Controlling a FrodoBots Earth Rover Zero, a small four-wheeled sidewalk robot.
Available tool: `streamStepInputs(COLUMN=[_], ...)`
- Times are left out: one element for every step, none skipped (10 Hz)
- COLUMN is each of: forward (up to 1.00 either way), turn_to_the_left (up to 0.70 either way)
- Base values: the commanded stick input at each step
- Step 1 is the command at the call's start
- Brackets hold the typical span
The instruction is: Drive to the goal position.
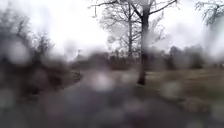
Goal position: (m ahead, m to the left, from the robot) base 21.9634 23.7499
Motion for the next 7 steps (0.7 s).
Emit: streamStepInputs(forward=[1.0,1.0,1.0,1.0,1.0,1.0,1.0], turn_to_the_left=[0.0,0.0,0.0,0.0,0.0,0.12,0.4])
